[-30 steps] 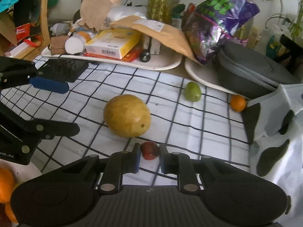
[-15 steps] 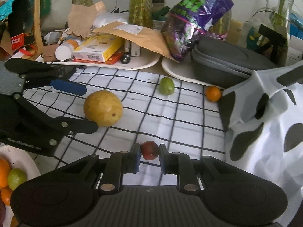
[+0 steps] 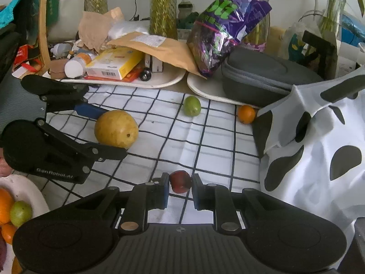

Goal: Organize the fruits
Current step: 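Grasp the large yellow passion fruit with the left tool while the right tool holds the red fruit, then lower the yellow passion fruit onto the plate with the left tool while the right tool carries the red fruit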

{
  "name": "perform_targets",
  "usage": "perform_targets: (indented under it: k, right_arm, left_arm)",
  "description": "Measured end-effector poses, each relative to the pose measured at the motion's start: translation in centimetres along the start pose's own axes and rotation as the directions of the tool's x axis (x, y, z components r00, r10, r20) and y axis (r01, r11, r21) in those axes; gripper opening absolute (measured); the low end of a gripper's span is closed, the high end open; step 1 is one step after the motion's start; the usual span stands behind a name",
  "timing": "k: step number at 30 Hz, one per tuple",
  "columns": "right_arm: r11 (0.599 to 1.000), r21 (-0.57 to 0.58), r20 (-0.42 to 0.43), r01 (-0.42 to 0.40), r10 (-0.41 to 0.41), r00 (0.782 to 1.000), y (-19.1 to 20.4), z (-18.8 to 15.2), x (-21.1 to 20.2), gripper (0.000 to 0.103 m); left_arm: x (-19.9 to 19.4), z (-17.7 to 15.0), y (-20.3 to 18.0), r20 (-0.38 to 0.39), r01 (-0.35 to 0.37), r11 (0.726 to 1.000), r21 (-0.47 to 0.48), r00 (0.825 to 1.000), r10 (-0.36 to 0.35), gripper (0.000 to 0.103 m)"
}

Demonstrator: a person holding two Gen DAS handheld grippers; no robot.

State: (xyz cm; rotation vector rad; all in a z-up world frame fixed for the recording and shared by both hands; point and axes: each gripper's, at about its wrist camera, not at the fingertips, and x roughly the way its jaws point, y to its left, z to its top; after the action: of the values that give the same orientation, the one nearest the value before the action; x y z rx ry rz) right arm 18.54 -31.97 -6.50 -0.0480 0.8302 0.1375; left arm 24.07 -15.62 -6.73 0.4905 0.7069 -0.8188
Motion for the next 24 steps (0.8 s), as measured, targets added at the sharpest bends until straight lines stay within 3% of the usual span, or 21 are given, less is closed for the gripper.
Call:
perform_targets:
  k: [8,24]
  right_arm:
    - [0.999,0.019,0.042,-0.027,0.026,0.999,1.2,0.3,-1.9,0.021]
    - [0.998,0.010,0.094,-0.068,0.067,0.993,6.2,-2.1,-7.8,0.021]
  left_arm:
    - [-4.9,0.4,1.7,0.076,0.006,0.992,-0.128,0.997,0.004,0.056]
    - [-13.5,-3.8,-1.9,0.105,0.022,0.987,-0.157,0.994,-0.006,0.055]
